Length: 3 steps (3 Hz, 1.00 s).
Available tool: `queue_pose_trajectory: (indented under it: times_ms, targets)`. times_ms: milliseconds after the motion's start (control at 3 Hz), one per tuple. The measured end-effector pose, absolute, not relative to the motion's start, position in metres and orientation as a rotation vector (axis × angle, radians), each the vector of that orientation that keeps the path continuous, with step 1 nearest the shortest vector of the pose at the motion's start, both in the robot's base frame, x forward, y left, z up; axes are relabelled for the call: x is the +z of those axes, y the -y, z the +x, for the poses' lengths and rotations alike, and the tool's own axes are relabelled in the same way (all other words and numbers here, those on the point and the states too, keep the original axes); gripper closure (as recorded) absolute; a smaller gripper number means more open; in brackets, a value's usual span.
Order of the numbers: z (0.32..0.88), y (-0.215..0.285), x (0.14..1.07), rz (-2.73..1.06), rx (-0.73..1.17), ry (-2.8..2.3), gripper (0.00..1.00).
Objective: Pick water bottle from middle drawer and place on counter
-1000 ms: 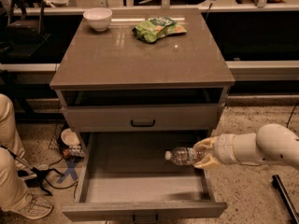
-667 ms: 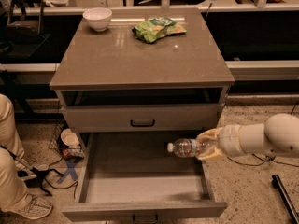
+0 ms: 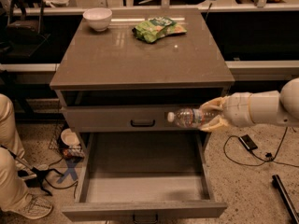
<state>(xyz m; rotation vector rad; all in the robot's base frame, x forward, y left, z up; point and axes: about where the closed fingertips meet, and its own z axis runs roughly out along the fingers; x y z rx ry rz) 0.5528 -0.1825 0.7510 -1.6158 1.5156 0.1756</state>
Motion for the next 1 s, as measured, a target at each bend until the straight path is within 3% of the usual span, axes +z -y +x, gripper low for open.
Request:
queue_pose_trajectory:
  times_ms: [667, 1000]
  targets:
    - [0.575, 0.153, 0.841, -1.669, 0.000, -1.376, 1.00]
    - [0.575, 0.153, 0.841, -1.670, 0.000, -1.375, 1.00]
